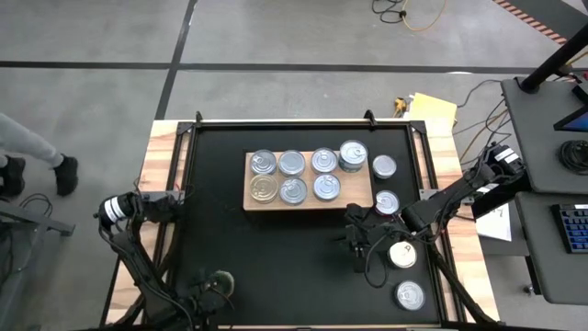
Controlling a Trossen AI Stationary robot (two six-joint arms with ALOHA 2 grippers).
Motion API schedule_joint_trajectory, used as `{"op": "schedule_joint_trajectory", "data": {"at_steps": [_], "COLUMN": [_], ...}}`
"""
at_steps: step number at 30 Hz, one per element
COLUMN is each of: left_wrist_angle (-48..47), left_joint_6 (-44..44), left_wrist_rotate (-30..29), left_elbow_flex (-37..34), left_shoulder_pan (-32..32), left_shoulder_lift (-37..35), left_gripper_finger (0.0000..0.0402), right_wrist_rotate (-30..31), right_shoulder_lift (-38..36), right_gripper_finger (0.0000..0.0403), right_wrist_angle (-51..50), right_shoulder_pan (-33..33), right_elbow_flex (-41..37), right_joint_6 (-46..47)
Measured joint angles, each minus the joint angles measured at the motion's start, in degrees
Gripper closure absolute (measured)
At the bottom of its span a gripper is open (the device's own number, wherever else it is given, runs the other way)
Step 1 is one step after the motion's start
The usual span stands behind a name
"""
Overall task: Stack canned seafood by type on shelf
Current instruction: Stack the blue tuna can on the blue tuna can
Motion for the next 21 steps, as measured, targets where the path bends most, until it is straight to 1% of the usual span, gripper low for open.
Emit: {"op": "schedule_joint_trajectory", "data": {"at_steps": [5, 8, 15, 21], "left_wrist_angle": [4.22, 4.98, 6.01, 10.33], "left_joint_6": [-0.56, -1.03, -0.91, 1.15], "left_wrist_rotate": [0.62, 0.59, 0.20, 0.63], "left_elbow_flex": [-2.79, -3.63, -3.81, -3.70], "left_shoulder_pan": [-0.03, -0.03, 0.00, 0.00], "left_shoulder_lift": [0.26, 0.26, 0.23, 0.17], "left_gripper_finger": [0.0401, 0.0401, 0.0401, 0.0401], "right_wrist_rotate": [0.00, 0.00, 0.00, 0.00], "right_shoulder_lift": [0.00, 0.00, 0.02, 0.02], "right_gripper_finger": [0.0394, 0.0394, 0.0394, 0.0394], "right_wrist_angle": [0.00, 0.00, 0.00, 0.00], "right_shoulder_pan": [0.00, 0.00, 0.00, -0.02], "right_elbow_flex": [0.00, 0.00, 0.00, 0.02], "right_joint_6": [0.00, 0.00, 0.00, 0.00]}}
